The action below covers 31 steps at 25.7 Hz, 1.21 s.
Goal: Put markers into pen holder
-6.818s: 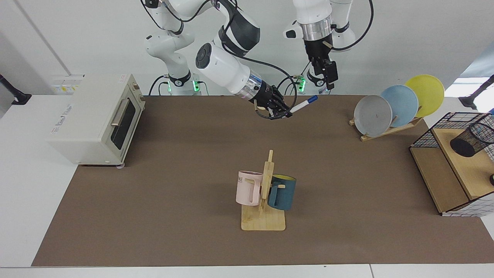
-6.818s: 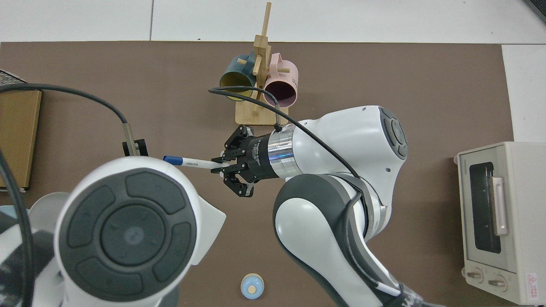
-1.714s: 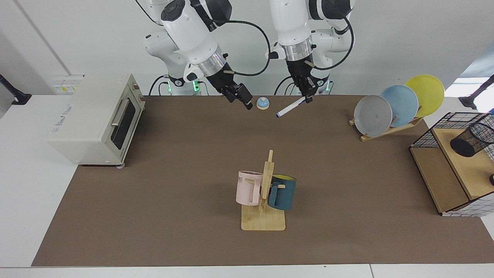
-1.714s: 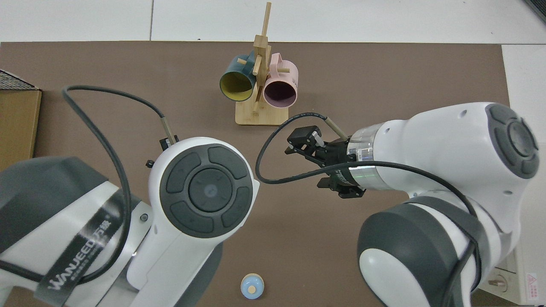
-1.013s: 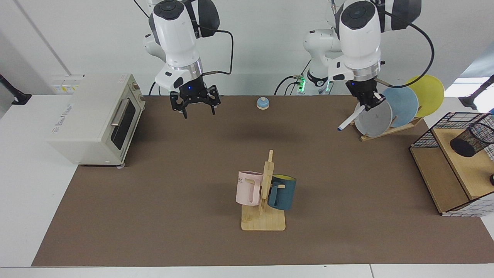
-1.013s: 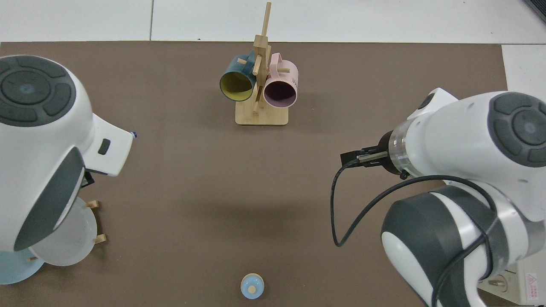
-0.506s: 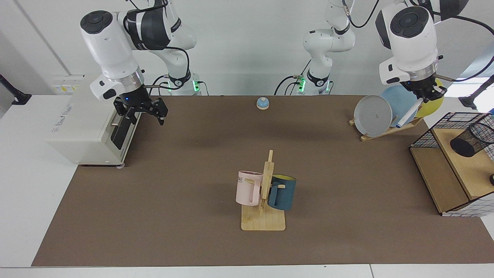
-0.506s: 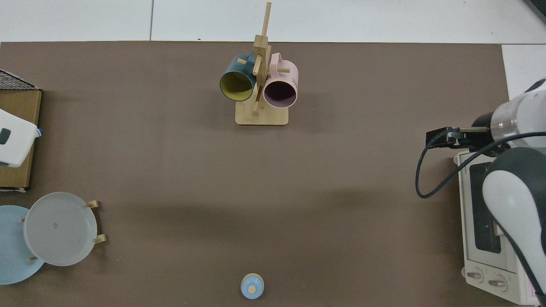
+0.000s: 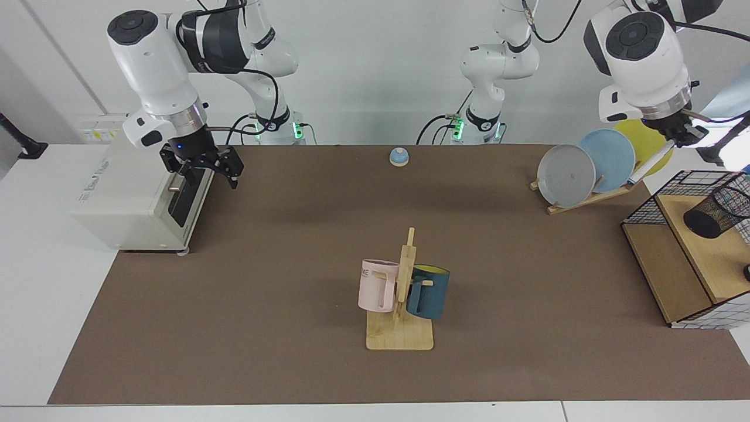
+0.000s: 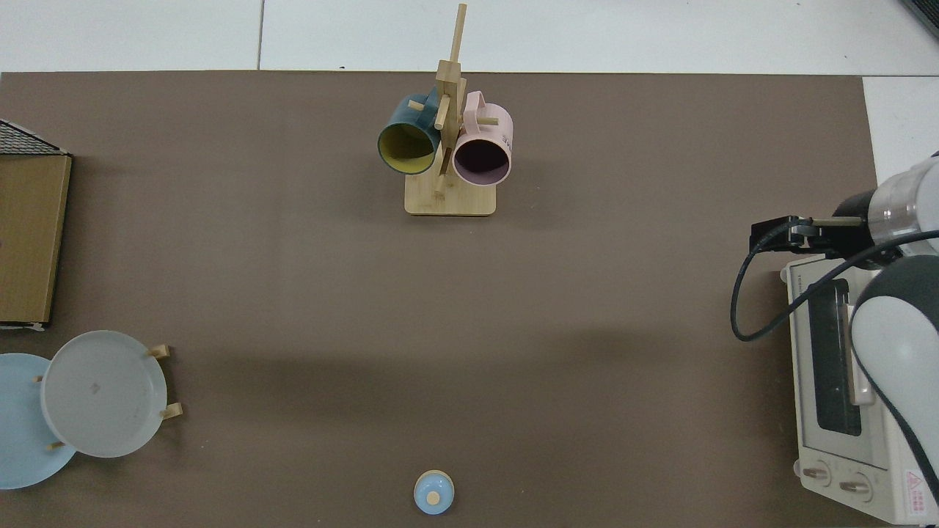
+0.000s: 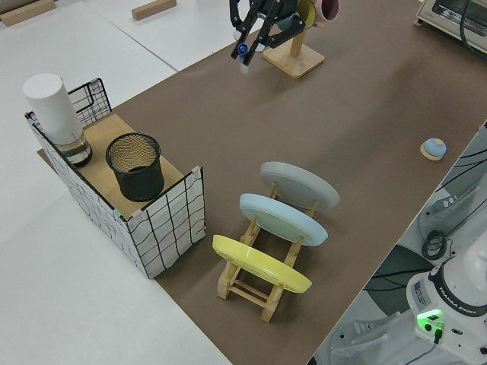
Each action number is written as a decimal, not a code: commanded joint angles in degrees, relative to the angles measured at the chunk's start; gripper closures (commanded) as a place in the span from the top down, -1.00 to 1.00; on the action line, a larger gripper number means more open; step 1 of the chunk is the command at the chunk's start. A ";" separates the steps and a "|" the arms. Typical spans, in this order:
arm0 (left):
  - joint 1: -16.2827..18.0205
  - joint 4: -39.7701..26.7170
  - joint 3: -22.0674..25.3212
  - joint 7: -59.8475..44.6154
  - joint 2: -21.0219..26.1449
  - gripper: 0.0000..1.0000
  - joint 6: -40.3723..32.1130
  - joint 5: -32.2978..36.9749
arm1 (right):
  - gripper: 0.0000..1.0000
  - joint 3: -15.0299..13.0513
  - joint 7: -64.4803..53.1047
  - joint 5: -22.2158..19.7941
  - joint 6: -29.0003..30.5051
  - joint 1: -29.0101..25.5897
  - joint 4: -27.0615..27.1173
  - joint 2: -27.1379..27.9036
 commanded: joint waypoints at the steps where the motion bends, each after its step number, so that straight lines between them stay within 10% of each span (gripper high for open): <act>1: -0.36 -0.23 2.63 6.90 -0.58 -1.00 3.32 6.76 | 1.00 0.33 -0.05 -0.40 0.21 -0.28 -0.64 -1.44; 14: -0.45 -0.14 13.00 20.71 1.26 -1.00 14.66 17.49 | 1.00 0.33 -0.05 -0.40 0.21 -0.46 -0.64 -1.44; 31: 0.07 4.43 19.34 18.25 15.24 -1.00 20.90 26.10 | 1.00 0.33 -0.05 -0.40 0.21 -0.46 -0.64 -1.44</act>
